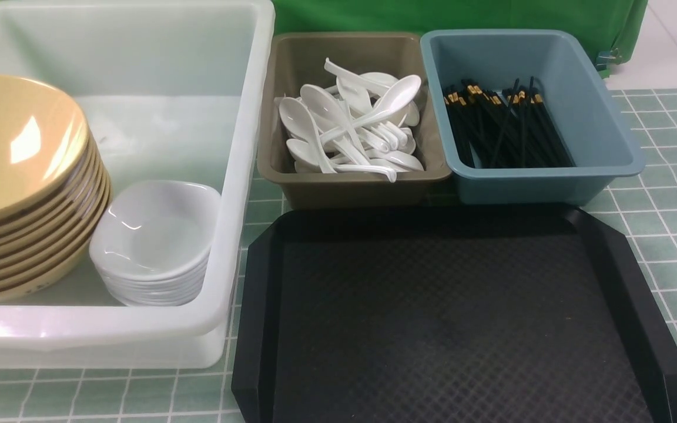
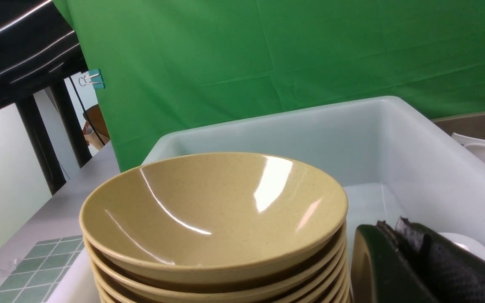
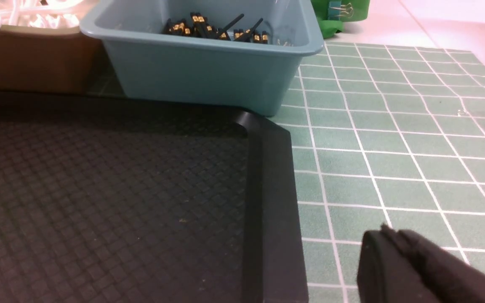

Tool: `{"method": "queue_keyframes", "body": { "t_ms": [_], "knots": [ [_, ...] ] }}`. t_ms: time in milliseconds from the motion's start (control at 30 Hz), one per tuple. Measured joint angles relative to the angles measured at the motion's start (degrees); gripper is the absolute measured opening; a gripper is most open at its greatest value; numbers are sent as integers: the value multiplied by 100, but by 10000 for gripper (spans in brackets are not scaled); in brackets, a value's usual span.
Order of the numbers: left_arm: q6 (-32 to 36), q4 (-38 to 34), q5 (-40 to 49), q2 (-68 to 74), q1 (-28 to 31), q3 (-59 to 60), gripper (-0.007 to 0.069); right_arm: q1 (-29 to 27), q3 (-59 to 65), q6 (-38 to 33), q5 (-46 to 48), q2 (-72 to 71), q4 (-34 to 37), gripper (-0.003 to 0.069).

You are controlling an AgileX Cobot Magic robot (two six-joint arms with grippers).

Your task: On blue table put chopsticks spoon bowls plates into blue grey white boxes.

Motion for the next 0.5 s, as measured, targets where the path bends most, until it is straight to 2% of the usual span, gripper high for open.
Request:
{"method": "queue_keyframes", "body": {
  "t_ms": [167,333,500],
  "knots": [
    [-92,0,136,-386,0,473,3,0,0,0,0,0,0,67],
    [-448,-640,522,-616,0,1463,3,0,0,0,5,0,0,73],
    [-448,-908,832,-616,0,1509,3,0,0,0,5,0,0,76]
  ]
}}
